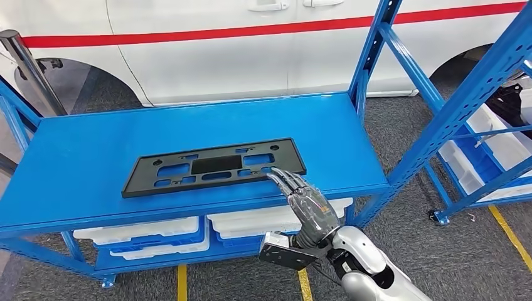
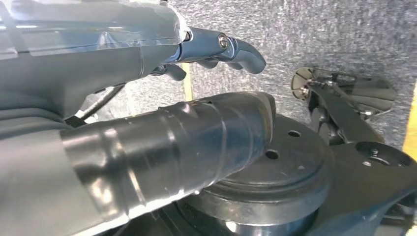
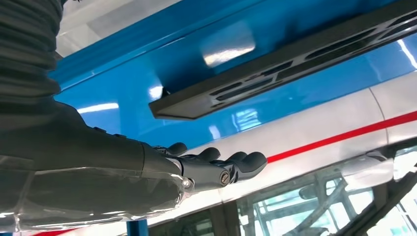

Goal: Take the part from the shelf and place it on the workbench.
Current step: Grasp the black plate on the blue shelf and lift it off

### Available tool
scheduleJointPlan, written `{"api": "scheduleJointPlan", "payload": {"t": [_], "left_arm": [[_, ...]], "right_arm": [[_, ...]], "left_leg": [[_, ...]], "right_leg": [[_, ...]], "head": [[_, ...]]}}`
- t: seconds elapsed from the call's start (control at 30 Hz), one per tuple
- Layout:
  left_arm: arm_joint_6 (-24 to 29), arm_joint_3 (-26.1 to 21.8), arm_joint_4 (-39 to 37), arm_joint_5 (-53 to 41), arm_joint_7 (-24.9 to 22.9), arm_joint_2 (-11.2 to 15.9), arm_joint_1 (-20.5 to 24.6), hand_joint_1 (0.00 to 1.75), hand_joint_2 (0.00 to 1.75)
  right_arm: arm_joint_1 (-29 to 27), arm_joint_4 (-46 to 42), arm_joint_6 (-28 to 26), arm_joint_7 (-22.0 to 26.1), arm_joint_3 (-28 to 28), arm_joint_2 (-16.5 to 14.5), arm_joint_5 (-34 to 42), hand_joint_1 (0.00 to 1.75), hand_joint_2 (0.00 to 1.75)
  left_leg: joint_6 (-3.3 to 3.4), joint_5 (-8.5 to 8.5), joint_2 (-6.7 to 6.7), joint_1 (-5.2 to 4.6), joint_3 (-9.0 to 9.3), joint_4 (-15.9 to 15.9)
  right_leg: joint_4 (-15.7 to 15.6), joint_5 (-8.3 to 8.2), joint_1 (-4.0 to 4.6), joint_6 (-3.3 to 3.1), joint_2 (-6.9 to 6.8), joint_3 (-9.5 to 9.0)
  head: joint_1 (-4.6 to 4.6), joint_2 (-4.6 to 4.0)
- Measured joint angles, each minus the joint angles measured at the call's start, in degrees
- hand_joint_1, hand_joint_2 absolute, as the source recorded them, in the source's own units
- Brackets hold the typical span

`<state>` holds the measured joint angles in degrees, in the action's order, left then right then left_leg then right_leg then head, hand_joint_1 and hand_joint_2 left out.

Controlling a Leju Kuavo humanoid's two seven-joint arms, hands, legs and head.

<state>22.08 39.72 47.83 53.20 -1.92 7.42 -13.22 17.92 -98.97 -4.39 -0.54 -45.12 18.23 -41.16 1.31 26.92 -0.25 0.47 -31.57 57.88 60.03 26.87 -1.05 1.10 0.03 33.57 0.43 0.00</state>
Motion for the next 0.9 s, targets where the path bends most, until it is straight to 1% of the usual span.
{"api": "scheduleJointPlan", "payload": {"t": [0.07, 0.1, 0.13, 0.17, 0.2, 0.27, 0.3, 0.33, 0.37, 0.4, 0.43, 0.47, 0.5, 0.53, 0.57, 0.63, 0.67, 0.7, 0.73, 0.77, 0.8, 0.83, 0.87, 0.9], "left_arm": [[0.0, -0.2, 0.13, -0.07, 0.0, 0.03, -0.06, 0.0, 0.0], [0.0, -0.32, 0.2, -0.08, 0.0, 0.07, -0.12, 0.0, 0.0], [0.0, -0.44, 0.26, -0.09, 0.0, 0.1, -0.19, 0.0, 0.0], [0.0, -0.55, 0.32, -0.09, 0.0, 0.12, -0.24, 0.0, 0.0], [0.0, -0.64, 0.38, -0.1, 0.0, 0.15, -0.29, 0.0, 0.0], [0.0, -0.76, 0.44, -0.11, 0.0, 0.16, -0.32, 0.0, 0.0], [0.0, -0.83, 0.45, -0.11, 0.0, 0.16, -0.33, 0.0, 0.0], [0.0, -0.91, 0.45, -0.11, 0.0, 0.16, -0.36, 0.0, 0.0], [0.0, -0.98, 0.45, -0.13, 0.0, 0.16, -0.4, 0.0, 0.0], [0.0, -1.03, 0.45, -0.15, 0.0, 0.16, -0.43, 0.0, 0.0], [-0.02, -1.08, 0.46, -0.2, 0.0, 0.17, -0.45, 0.0, 0.0], [-0.1, -1.12, 0.46, -0.3, -0.02, 0.19, -0.47, 0.0, 0.0], [-0.27, -1.15, 0.47, -0.47, -0.04, 0.21, -0.46, 0.0, 0.0], [-0.54, -1.2, 0.47, -0.7, -0.07, 0.23, -0.45, 0.0, 0.0], [-0.89, -1.25, 0.47, -0.99, -0.09, 0.25, -0.43, 0.0, 0.0], [-1.8, -1.34, 0.45, -1.72, 0.06, 0.24, -0.38, 0.0, 0.0], [-2.36, -1.38, 0.39, -2.13, 0.24, 0.23, -0.32, 0.0, 0.0], [-2.93, -1.43, 0.23, -2.53, 0.5, 0.23, -0.18, 0.0, 0.0], [-3.48, -1.48, -0.05, -2.87, 0.75, 0.21, 0.07, 0.0, 0.0], [-3.97, -1.55, -0.4, -3.22, 1.0, 0.19, 0.36, 0.0, 0.0], [-4.38, -1.67, -0.8, -3.52, 1.18, 0.16, 0.65, 0.0, 0.0], [-4.93, -1.8, -1.18, -4.12, 1.26, 0.1, 0.89, 0.0, 0.0], [-5.78, -1.81, -1.57, -5.27, 1.24, 0.05, 1.15, 0.0, 0.0], [-7.17, -1.5, -2.19, -6.97, 1.19, 0.0, 1.63, 0.0, 0.0]], "right_arm": [[0.19, 0.34, -0.03, -0.03, -0.05, 0.01, -0.01, 0.0, 1.75], [0.25, 0.5, -0.04, -0.05, -0.08, 0.03, -0.01, 0.0, 1.75], [0.33, 0.64, -0.04, -0.06, -0.09, 0.07, -0.03, 0.0, 1.75], [0.43, 0.75, -0.04, -0.07, -0.1, 0.09, -0.05, 0.0, 1.75], [0.51, 0.84, -0.05, -0.08, -0.11, 0.11, -0.07, 0.0, 1.75], [0.6, 1.04, -0.05, -0.08, -0.15, 0.12, -0.09, 0.0, 1.75], [0.6, 1.2, -0.05, -0.08, -0.19, 0.13, -0.1, 0.0, 1.75], [0.59, 1.34, -0.08, -0.08, -0.22, 0.13, -0.15, 0.0, 1.75], [0.6, 1.46, -0.11, -0.08, -0.26, 0.13, -0.23, 0.0, 1.75], [0.61, 1.52, -0.16, -0.08, -0.29, 0.13, -0.34, 0.0, 1.75], [0.63, 1.56, -0.24, -0.08, -0.31, 0.13, -0.47, 0.0, 1.75], [0.7, 1.61, -0.35, -0.08, -0.32, 0.13, -0.63, 0.0, 1.75], [0.82, 1.7, -0.48, -0.1, -0.32, 0.13, -0.77, 0.0, 1.75], [1.0, 1.87, -0.58, -0.12, -0.34, 0.13, -0.85, 0.0, 1.75], [1.27, 2.12, -0.57, -0.16, -0.37, 0.13, -0.72, 0.0, 1.75], [2.24, 3.02, 0.44, -0.42, -0.44, 0.14, 0.65, 0.0, 1.75], [3.06, 3.86, 1.32, -0.54, -0.46, 0.13, 1.68, 0.0, 1.75], [4.05, 4.96, 2.22, -0.5, -0.47, 0.11, 2.61, 0.0, 1.75], [5.07, 6.41, 2.89, -0.32, -0.47, 0.09, 3.22, 0.0, 1.75], [5.98, 7.97, 3.32, -0.01, -0.47, 0.07, 3.53, 0.0, 1.75], [6.7, 9.49, 3.55, 0.32, -0.47, 0.07, 3.58, 0.0, 1.75], [7.3, 10.95, 3.8, 0.61, -0.47, 0.04, 3.52, 0.0, 1.75], [7.9, 12.22, 4.18, 0.93, -0.48, -0.04, 3.38, 0.0, 1.75], [8.69, 13.5, 4.7, 1.31, -0.5, -0.27, 3.21, 0.0, 1.75]], "left_leg": [[-0.59, 0.1, -0.02, -0.18, -0.14, 0.13], [-0.88, 0.22, -0.02, -0.06, -0.17, 0.15], [-1.14, 0.63, -0.01, 0.01, -0.3, 0.58], [-1.39, 1.57, 0.0, 0.11, -0.82, 1.88], [-1.62, 3.08, 0.01, 0.18, -1.95, 4.36], [-1.94, 6.64, 0.04, 0.22, -5.61, 12.04], [-2.01, 7.6, 0.04, 0.23, -7.25, 15.26], [-1.99, 7.43, 0.04, 0.23, -8.04, 16.61], [-1.87, 6.13, 0.04, 0.22, -7.68, 15.58], [-1.66, 4.05, 0.04, 0.2, -6.29, 12.47], [-1.35, 1.96, 0.04, 0.15, -4.41, 8.25], [-1.06, 0.53, 0.03, 0.02, -2.7, 4.45], [-0.82, -0.26, 0.01, -0.11, -1.52, 1.82], [-0.64, -0.42, -0.02, -0.25, -1.01, 0.52], [-0.53, -0.37, -0.05, -0.38, -0.94, 0.28], [-0.03, -0.77, -0.03, -0.15, -0.8, -0.19], [0.29, -1.01, 0.04, 0.01, -0.71, -0.51], [0.6, -1.23, 0.13, 0.17, -0.65, -0.79], [0.78, -1.33, 0.2, 0.16, -0.7, -0.87], [0.9, -1.38, 0.23, 0.14, -0.81, -0.86], [0.95, -1.39, 0.21, 0.11, -0.89, -0.83], [0.96, -1.4, 0.18, 0.11, -0.91, -0.78], [0.94, -1.38, 0.13, 0.11, -0.89, -0.71], [0.89, -1.34, 0.08, 0.12, -0.84, -0.61]], "right_leg": [[-0.81, 0.1, 0.27, -0.65, 0.06, -0.16], [-0.9, 0.04, 0.18, -1.03, 0.07, -0.21], [-1.05, -0.04, 0.1, -1.41, 0.05, -0.33], [-1.22, -0.13, 0.02, -1.78, 0.02, -0.43], [-1.36, -0.21, -0.04, -2.07, -0.03, -0.53], [-1.35, -0.2, 0.1, -2.34, -0.1, -0.51], [-1.33, -0.17, 0.19, -2.39, -0.12, -0.51], [-1.31, -0.13, 0.27, -2.43, -0.13, -0.54], [-1.29, -0.09, 0.34, -2.47, -0.1, -0.63], [-1.29, -0.04, 0.39, -2.46, -0.05, -0.76], [-1.28, 0.02, 0.42, -2.41, -0.01, -0.89], [-1.22, 0.1, 0.54, -2.28, 0.03, -0.93], [-1.18, 0.12, 0.61, -2.05, 0.06, -0.89], [-1.19, 0.1, 0.66, -1.78, 0.08, -0.81], [-1.26, 0.03, 0.69, -1.47, 0.09, -0.74], [-1.21, 0.13, 0.69, -0.84, 0.1, -0.69], [-0.31, 0.84, 0.68, -0.58, 0.09, -0.3], [1.7, 2.16, 0.64, -0.35, 0.07, 0.62], [4.94, 3.97, 0.5, -0.17, 0.04, 2.11], [8.81, 5.84, 0.42, -0.01, 0.02, 3.94], [12.25, 7.08, 0.33, 0.14, 0.02, 5.57], [14.24, 7.35, 0.26, 0.25, 0.02, 6.54], [13.95, 6.43, 0.19, 0.28, 0.01, 6.43], [11.42, 4.53, 0.12, 0.26, -0.01, 5.27]], "head": [[-0.02, 0.0], [-0.02, 0.0], [-0.02, 0.0], [-0.03, 0.0], [-0.04, 0.0], [-0.06, 0.0], [-0.05, 0.0], [-0.05, 0.0], [-0.05, 0.0], [-0.05, 0.0], [-0.05, 0.0], [-0.05, 0.0], [-0.05, 0.0], [-0.05, 0.0], [-0.05, 0.0], [-0.04, 0.0], [-0.03, 0.0], [-0.02, 0.0], [-0.02, 0.0], [-0.02, 0.0], [-0.02, 0.0], [-0.02, 0.0], [-0.02, 0.0], [-0.03, 0.0]]}}
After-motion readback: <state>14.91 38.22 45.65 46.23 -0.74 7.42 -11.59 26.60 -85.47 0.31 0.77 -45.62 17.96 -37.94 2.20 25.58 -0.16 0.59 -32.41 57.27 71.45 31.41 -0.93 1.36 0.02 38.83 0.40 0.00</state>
